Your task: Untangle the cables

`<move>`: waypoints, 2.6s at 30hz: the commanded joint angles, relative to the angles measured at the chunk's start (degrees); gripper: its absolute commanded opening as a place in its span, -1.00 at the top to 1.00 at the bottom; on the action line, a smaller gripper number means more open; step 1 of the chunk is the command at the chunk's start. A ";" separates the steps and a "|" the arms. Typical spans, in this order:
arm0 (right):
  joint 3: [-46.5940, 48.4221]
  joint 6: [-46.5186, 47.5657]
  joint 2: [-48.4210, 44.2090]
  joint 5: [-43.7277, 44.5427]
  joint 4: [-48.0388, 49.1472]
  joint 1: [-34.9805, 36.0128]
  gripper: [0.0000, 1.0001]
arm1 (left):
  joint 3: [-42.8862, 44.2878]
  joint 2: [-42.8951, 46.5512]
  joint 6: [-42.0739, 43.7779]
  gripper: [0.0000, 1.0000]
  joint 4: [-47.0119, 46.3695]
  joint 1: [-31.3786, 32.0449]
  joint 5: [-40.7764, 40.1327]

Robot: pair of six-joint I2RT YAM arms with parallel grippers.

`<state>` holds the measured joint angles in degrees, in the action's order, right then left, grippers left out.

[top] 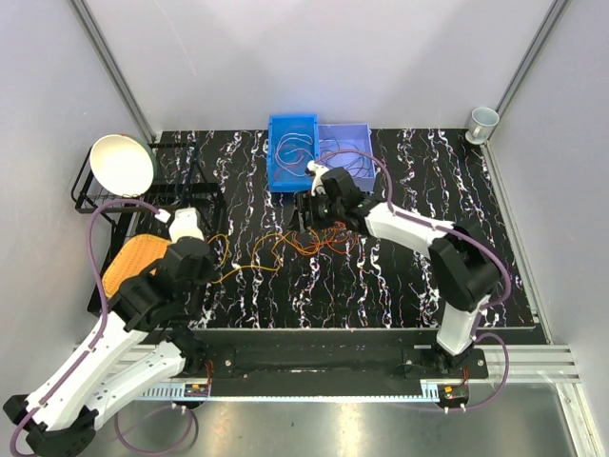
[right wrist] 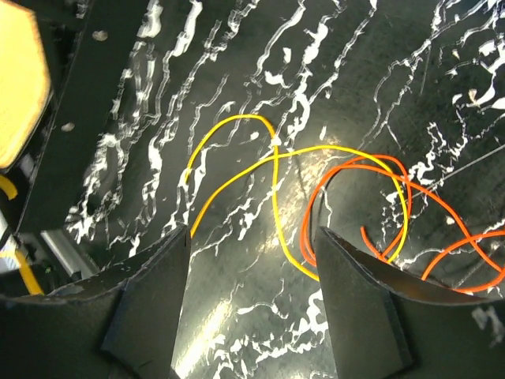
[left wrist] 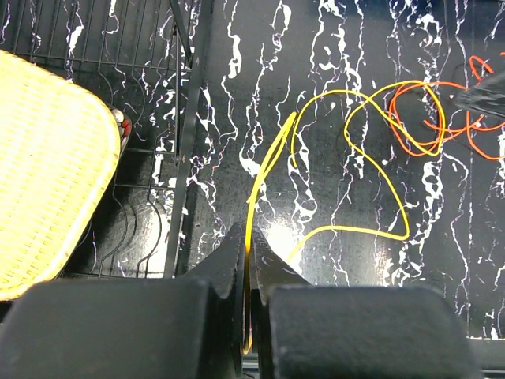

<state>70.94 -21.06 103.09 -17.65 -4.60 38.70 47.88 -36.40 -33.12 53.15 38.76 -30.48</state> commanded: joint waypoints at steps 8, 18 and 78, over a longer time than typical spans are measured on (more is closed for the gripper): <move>9.92 -6.10 10.29 -1.68 -6.47 1.56 -0.36 | 1.25 0.72 -0.01 1.00 -1.99 -0.36 -0.63; 8.61 -10.49 13.19 -10.20 -4.46 1.73 -0.34 | 1.08 0.90 0.34 1.00 -2.34 -0.62 -0.11; 6.49 -26.23 18.29 -28.49 6.45 7.53 1.00 | 0.99 0.63 0.69 0.81 -2.61 -0.71 1.21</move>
<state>76.09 -46.94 122.65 -44.34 0.23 45.50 47.88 -35.81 -33.04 53.08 38.33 -30.17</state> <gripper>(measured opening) 0.018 0.015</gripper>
